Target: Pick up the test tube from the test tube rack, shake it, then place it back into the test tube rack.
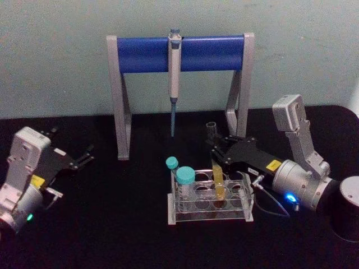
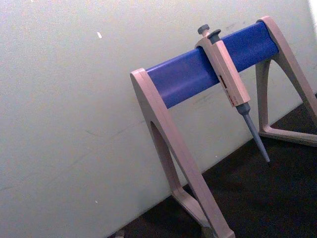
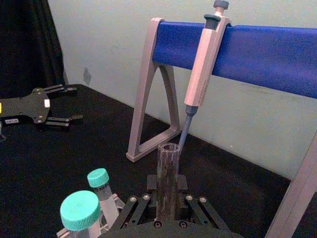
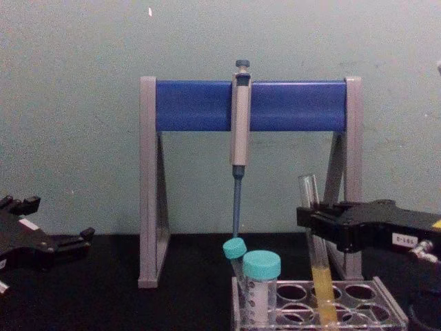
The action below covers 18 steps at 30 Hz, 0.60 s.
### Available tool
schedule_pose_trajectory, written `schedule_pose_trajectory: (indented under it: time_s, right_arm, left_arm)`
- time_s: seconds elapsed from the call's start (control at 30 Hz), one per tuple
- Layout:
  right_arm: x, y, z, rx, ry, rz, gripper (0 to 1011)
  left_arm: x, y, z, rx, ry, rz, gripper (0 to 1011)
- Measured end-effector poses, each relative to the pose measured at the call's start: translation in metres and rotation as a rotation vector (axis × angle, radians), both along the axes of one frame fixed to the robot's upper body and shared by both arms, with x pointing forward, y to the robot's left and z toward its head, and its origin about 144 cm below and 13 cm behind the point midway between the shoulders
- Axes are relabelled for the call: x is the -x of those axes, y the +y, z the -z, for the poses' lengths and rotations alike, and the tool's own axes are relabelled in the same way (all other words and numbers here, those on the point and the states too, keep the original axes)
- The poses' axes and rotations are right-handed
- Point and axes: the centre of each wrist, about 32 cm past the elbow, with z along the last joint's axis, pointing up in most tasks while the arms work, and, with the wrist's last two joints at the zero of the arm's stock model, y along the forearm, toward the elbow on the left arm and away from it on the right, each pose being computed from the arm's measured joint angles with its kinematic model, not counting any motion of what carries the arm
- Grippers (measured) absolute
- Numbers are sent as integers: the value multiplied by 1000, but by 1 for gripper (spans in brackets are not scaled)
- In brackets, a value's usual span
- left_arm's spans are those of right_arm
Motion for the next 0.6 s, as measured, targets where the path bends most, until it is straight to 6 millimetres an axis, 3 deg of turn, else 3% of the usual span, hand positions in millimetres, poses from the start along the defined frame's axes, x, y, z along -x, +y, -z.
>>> schedule_pose_trajectory:
  time_s: [0.6]
  right_arm:
    - [0,0,0,0,0,0,229]
  left_arm:
    - [0,0,0,0,0,0,1001]
